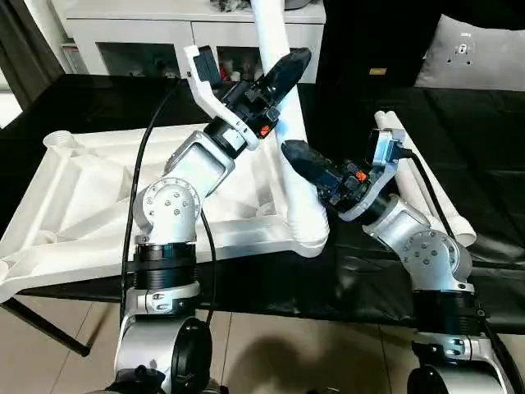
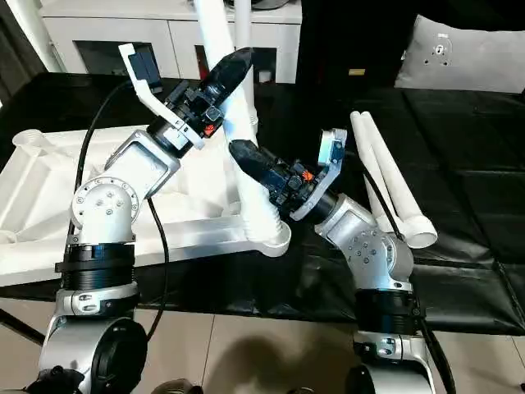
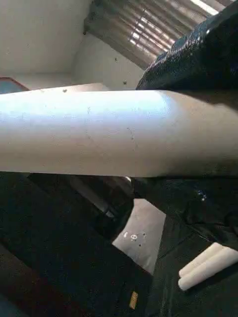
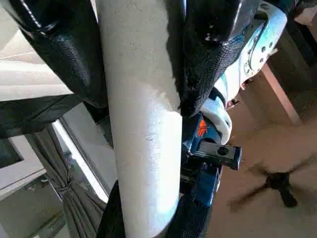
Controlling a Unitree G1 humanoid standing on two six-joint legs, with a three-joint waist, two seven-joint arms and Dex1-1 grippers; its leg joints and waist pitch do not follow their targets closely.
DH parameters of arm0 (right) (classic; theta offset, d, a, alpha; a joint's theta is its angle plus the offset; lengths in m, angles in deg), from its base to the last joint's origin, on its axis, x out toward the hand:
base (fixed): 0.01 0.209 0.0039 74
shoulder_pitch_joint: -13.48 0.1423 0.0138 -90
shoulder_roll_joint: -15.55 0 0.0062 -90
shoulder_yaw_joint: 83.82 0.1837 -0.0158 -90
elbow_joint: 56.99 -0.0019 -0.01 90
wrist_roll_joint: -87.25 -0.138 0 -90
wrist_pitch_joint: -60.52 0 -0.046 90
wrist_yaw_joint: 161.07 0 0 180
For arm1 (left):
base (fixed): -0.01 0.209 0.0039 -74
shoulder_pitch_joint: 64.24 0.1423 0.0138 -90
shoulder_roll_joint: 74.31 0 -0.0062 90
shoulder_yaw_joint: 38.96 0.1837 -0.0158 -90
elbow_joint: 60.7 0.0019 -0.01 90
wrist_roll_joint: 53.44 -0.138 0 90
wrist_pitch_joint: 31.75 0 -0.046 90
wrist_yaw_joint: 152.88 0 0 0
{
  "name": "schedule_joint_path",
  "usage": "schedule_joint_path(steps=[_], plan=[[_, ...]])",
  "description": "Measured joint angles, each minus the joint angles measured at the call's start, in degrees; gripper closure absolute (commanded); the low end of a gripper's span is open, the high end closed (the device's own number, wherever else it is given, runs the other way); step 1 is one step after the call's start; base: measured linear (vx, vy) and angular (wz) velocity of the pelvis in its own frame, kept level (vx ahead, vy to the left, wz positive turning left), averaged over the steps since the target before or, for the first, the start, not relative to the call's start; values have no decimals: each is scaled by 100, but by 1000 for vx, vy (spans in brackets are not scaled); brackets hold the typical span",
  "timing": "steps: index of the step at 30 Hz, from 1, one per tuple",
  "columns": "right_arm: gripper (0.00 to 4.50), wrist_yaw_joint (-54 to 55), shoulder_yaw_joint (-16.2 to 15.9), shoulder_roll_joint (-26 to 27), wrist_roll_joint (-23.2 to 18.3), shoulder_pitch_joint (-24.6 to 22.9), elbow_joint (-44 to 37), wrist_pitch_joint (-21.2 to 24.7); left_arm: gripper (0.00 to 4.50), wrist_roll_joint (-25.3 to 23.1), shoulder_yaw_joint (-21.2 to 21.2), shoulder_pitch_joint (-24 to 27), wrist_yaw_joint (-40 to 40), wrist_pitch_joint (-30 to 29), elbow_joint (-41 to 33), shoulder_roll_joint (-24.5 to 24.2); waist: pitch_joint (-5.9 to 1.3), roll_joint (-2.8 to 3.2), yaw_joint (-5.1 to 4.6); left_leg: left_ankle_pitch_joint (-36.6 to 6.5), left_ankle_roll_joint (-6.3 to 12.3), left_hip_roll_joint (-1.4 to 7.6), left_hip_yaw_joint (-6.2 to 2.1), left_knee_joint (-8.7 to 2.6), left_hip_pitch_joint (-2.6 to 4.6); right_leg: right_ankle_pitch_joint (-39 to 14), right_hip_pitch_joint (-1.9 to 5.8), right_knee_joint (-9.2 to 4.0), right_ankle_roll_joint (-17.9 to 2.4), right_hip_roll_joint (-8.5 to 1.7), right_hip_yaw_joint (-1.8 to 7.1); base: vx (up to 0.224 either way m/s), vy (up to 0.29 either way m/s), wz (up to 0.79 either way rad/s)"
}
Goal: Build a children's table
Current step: Pick table leg
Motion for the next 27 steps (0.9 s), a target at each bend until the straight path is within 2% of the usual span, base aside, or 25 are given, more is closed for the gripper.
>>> schedule_joint_path(steps=[4, 5, 9, 12, 14, 15, 21, 27], plan=[[270, 98, -84, -12, 88, 4, 0, -109, 274, -7, 7, 5, 8, 20, 35, -31, 0, 0, -8, 0, 0, 0, 0, 0, -24, 0, -1, 0, 0, 0, 0, 0, 0, 0], [214, 175, -145, 2, 191, 35, 22, -223, 274, -40, 21, 17, 6, 69, 43, -65, 0, 0, -16, 1, -1, 0, 0, 0, -24, 1, -3, 1, 1, 0, 0, 0, 0, 0], [180, 318, -349, -144, 637, 114, 35, -444, 275, -368, 203, 102, 22, 216, 44, -229, 0, 0, -3, 1, -2, 0, -2, 1, -29, 4, -2, -1, 7, 1, -1, 0, 0, 0], [147, 321, -559, -376, 934, 93, 32, -562, 275, -829, 566, 151, 43, 395, 42, -373, 0, 0, 47, 2, -2, -1, -6, 8, -31, 9, -5, -6, 16, -2, -2, 0, 0, 0], [138, 376, -674, -460, 1146, 62, 31, -733, 275, -1084, 779, 162, 53, 524, 35, -448, 0, 0, 53, 1, -2, -2, -5, 11, -32, 10, -7, -6, 17, -4, -1, 0, 0, 0], [119, 382, -777, -540, 1264, 59, 17, -763, 275, -1193, 871, 167, 61, 574, 27, -463, 0, 0, 55, 1, -2, -2, -5, 12, -33, 10, -7, -6, 17, -5, -1, 0, 0, 0], [112, 502, -1303, -892, 1867, -14, -1, -737, 275, -1955, 1316, 205, 429, 1069, 1, -441, 0, 0, 53, 2, -3, -1, -4, 11, -36, 12, -5, -1, 19, -3, 0, 0, 0, 0], [112, 816, -1384, -779, 1979, -14, 3, -610, 275, -2243, 1450, 206, 685, 1396, -44, -367, 0, -1, 18, 4, -3, -1, -4, 12, -35, 14, -4, 2, 20, -3, 0, 0, 0, 0]])
